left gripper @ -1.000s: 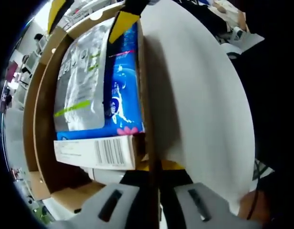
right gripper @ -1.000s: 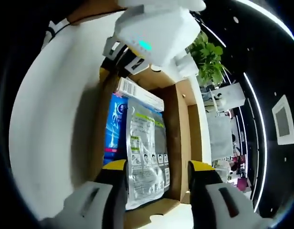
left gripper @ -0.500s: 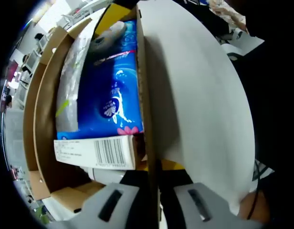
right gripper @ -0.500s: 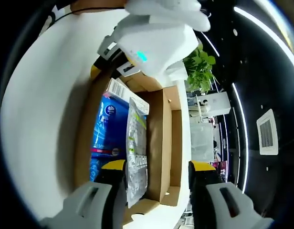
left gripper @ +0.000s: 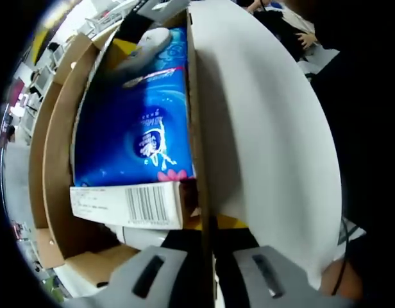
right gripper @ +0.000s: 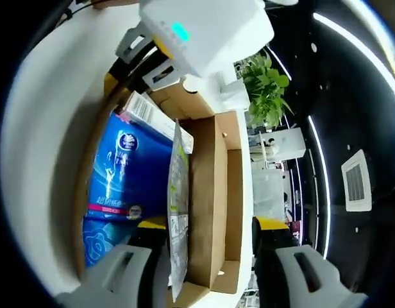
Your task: Operate the shoe box by opening the lid, removing the specified soft item, and placing it in the target area until the item is outside and the box remains undamaged.
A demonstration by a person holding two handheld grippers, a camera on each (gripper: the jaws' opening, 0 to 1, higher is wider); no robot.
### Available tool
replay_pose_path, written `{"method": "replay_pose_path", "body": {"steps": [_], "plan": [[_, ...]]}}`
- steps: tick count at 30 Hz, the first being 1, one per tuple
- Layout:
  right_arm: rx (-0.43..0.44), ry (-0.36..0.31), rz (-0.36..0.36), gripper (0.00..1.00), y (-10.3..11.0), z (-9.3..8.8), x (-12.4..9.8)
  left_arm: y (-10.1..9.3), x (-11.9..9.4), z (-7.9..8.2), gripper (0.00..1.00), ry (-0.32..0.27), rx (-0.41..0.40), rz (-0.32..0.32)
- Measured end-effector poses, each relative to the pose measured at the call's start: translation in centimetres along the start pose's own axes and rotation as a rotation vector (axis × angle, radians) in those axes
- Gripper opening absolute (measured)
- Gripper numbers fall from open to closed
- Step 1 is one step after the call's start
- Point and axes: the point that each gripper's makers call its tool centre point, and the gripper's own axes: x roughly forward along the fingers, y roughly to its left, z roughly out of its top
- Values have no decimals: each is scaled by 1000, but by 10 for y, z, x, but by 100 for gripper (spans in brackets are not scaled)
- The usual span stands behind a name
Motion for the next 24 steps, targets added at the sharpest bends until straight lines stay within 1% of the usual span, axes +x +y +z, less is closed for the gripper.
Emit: {"method": "replay_pose_path", "body": {"steps": [2, 3, 5, 8, 9, 10, 12, 15, 18, 21, 24], "plan": [[-17, -2, -23, 51, -1, 1, -1, 0, 1, 0, 2, 2, -4, -2], [-17, -9, -61, 51, -6, 1, -2, 1, 2, 1, 2, 2, -5, -6], [-12, -15, -73, 52, -5, -1, -2, 1, 4, 1, 2, -1, -12, -16], [4, -12, -71, 51, -4, -1, 1, 1, 3, 1, 2, -6, -11, -16], [-2, -12, -73, 51, -3, -1, 2, 0, 3, 1, 2, -4, -14, -15], [-17, -8, -76, 51, -3, 0, 4, 0, 3, 2, 2, -1, -13, -13], [-3, -13, -60, 51, 0, 1, 11, 0, 3, 2, 2, 2, -15, -10], [-10, -6, -50, 51, 3, -1, 20, 0, 3, 1, 2, 3, -16, -8], [-12, -4, -60, 51, 3, 1, 20, -1, 3, 2, 2, 4, -19, -7], [-15, -4, -65, 51, 9, 3, 22, -2, 2, 2, 2, 5, -21, -6], [-15, -8, -70, 46, 13, 4, 22, -3, 2, 2, 2, 6, -21, -6]]}}
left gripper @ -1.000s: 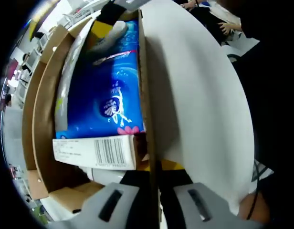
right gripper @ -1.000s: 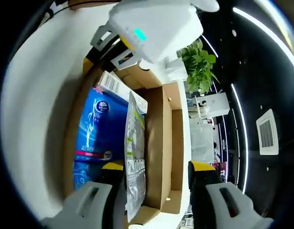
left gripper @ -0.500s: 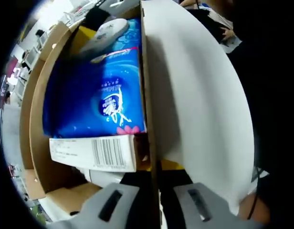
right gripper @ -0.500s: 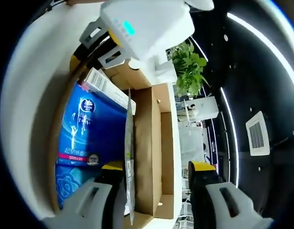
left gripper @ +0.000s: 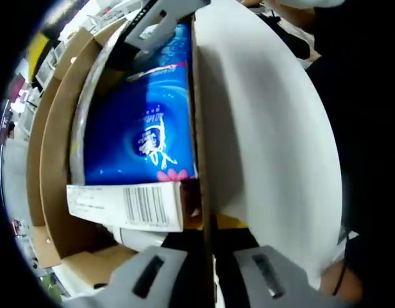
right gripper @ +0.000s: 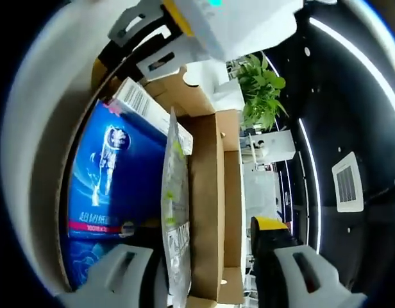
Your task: Operate the shoe box by opening the lid, removing the specified soft item, and placing it in the target area until the item is outside and the box remains undamaged.
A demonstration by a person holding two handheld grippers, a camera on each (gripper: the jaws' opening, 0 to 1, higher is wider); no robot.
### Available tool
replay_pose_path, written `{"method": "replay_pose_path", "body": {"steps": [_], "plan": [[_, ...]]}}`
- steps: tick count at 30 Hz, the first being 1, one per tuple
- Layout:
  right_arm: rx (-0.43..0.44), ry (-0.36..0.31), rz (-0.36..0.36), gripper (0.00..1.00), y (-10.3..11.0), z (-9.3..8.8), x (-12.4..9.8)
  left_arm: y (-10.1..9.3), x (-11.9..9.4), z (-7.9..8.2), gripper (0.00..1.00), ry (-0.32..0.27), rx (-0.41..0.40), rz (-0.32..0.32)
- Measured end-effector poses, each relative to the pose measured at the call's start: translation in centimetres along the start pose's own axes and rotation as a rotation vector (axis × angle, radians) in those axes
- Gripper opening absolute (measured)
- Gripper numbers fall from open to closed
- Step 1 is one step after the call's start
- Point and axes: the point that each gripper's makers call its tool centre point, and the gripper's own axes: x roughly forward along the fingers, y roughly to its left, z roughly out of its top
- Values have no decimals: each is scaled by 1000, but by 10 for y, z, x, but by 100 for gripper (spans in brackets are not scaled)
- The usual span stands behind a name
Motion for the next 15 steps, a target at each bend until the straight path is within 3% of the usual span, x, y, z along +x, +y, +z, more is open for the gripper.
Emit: {"method": "replay_pose_path", "body": {"steps": [4, 15], "plan": [[0, 9, -30, 45, -3, 1, -1, -1, -1, 0, 2, 3, 0, 0], [-54, -4, 58, 26, 13, 6, 1, -2, -1, 0, 2, 19, 0, 7]]}}
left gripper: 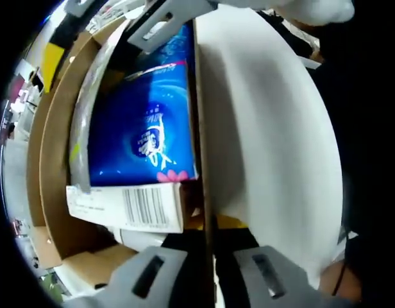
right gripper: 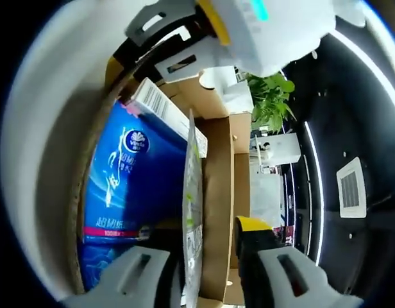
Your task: Operate the shoe box by opening the lid, removing the specified soft item, and placing it in the target area until the item is outside and the box remains undamaged.
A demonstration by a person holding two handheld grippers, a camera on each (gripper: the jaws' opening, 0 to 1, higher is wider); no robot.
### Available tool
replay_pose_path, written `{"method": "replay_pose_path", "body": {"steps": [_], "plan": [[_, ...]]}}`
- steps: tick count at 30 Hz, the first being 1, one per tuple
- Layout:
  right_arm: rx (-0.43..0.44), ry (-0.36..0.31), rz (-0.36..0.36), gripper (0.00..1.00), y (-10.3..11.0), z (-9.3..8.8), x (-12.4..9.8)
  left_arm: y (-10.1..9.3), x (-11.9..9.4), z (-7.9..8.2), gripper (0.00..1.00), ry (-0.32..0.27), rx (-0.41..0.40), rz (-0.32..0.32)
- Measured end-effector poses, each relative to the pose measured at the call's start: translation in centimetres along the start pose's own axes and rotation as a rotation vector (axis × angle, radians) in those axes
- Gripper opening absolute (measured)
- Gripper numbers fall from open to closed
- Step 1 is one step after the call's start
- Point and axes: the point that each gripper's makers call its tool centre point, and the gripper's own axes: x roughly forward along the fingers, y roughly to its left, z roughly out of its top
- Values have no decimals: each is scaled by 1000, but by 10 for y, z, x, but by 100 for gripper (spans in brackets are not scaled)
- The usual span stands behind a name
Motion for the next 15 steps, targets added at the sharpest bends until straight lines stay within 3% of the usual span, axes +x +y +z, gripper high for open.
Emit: {"method": "replay_pose_path", "body": {"steps": [3, 7, 15], "plan": [[3, 6, 14, 25, 2, -1, 0, 1, 1, -1, 2, -2, 8, 2], [-24, -2, 76, 14, 12, 3, 0, 2, 1, -2, 2, -9, 4, -4], [-50, -12, 100, 9, 16, 7, -2, 2, 2, -2, 2, -10, 7, -3]]}}
